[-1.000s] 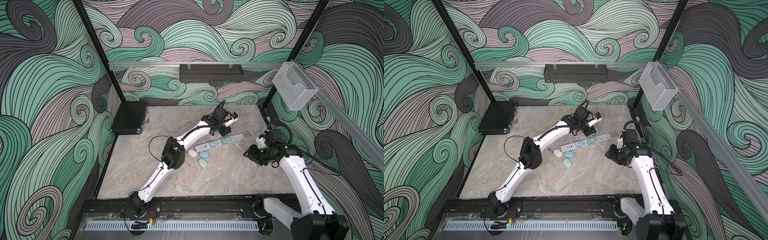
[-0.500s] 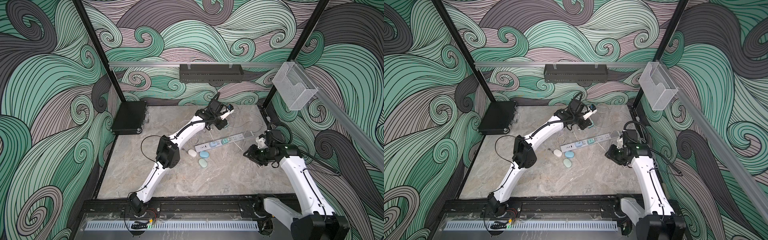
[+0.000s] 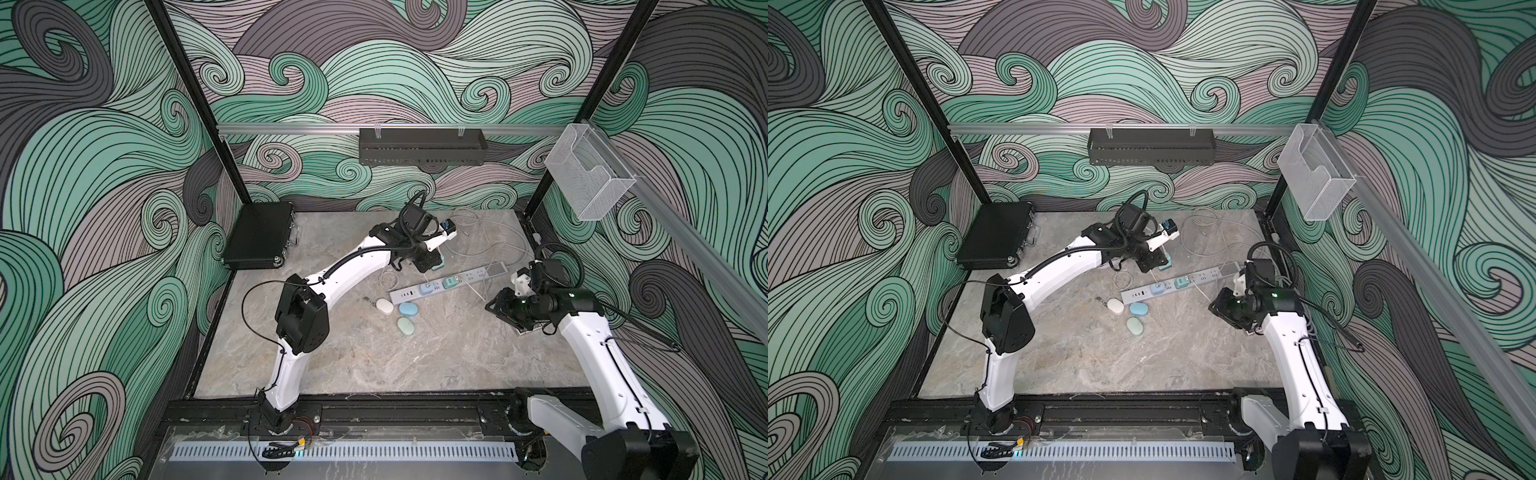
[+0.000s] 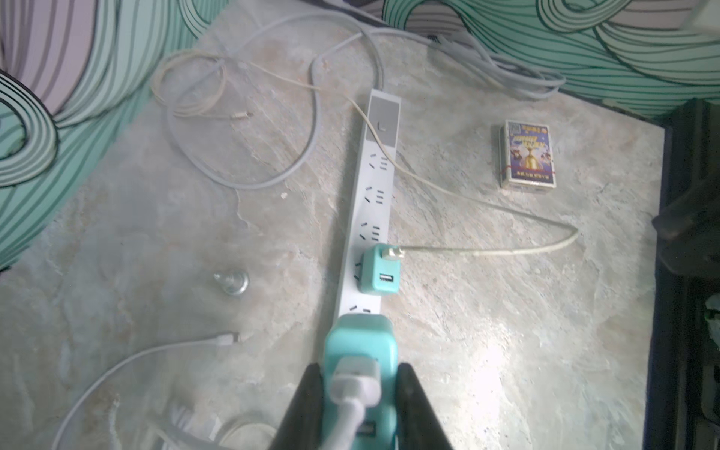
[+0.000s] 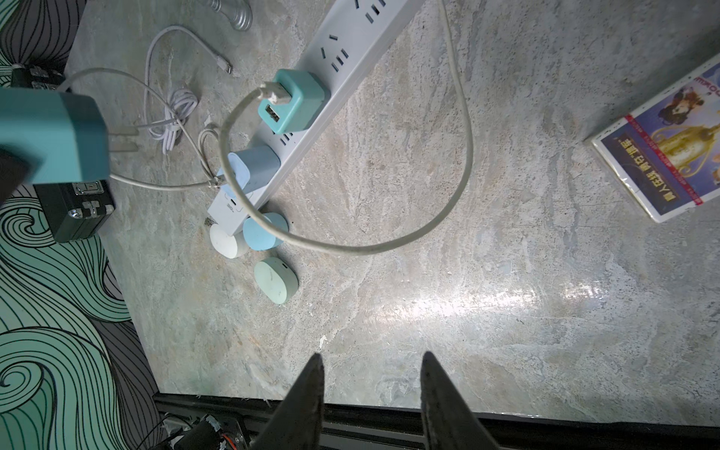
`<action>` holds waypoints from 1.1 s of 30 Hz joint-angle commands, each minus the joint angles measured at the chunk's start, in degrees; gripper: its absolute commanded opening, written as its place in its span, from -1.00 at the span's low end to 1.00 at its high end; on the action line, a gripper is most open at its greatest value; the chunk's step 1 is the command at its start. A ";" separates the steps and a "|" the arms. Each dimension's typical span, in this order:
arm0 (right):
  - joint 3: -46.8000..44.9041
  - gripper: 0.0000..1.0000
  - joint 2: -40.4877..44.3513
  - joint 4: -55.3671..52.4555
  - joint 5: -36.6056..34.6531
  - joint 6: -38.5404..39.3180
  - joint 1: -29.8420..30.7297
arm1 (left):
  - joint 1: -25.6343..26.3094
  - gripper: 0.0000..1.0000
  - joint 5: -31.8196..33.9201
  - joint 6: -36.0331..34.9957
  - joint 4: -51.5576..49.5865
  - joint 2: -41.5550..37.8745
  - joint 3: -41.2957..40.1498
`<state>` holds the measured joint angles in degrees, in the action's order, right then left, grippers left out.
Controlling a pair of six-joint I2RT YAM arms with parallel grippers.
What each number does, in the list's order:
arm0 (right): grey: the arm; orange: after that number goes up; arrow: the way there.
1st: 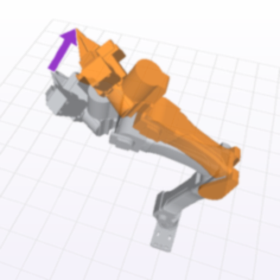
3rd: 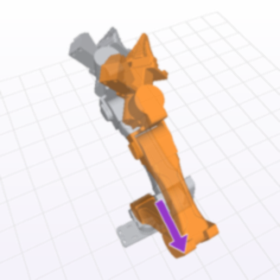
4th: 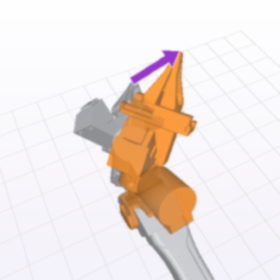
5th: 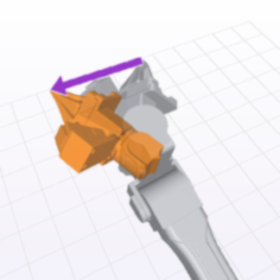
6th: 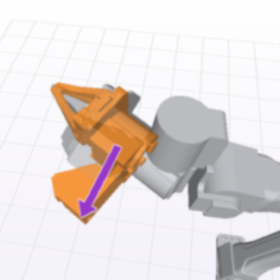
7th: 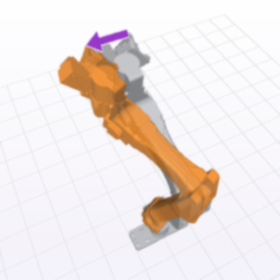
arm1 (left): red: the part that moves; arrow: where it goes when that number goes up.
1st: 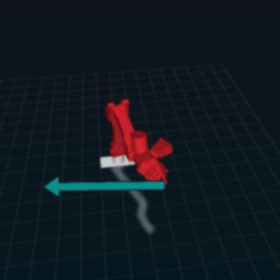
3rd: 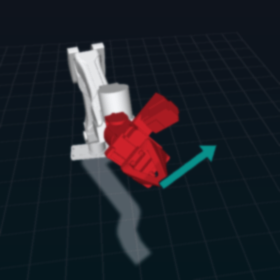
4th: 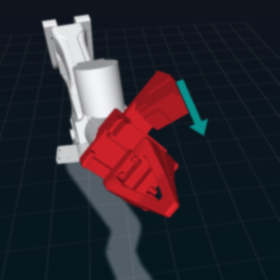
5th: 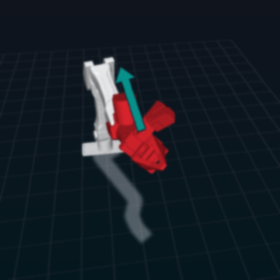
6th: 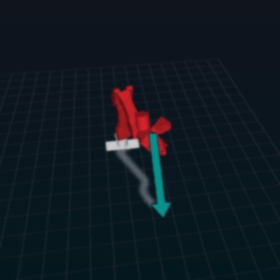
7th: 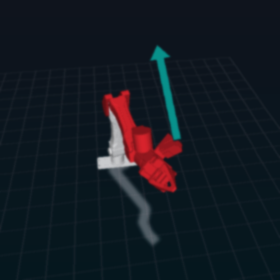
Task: Charge the bluetooth headset
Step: Adjust the plug at the socket.
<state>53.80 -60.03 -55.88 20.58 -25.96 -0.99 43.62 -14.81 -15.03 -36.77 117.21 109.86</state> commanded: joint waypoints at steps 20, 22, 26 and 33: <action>-0.35 -0.20 -1.42 1.47 2.18 -1.40 -0.02 | 3.82 -1.00 0.19 0.30 12.25 -0.61 -7.82; -0.38 -0.20 -1.19 1.47 2.27 -1.45 -0.06 | 3.92 -1.00 2.31 -0.76 12.41 0.19 -7.78; -0.55 -0.20 -1.10 1.51 2.29 -1.41 -0.03 | 3.96 -1.00 4.47 -2.69 12.22 1.51 -7.12; -0.37 -0.20 -1.58 1.46 2.62 -1.27 -0.01 | 4.37 -1.00 4.81 -3.06 13.55 3.52 -6.94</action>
<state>53.74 -61.41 -54.76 22.59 -26.87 -0.99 47.31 -10.46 -17.37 -24.99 119.57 101.62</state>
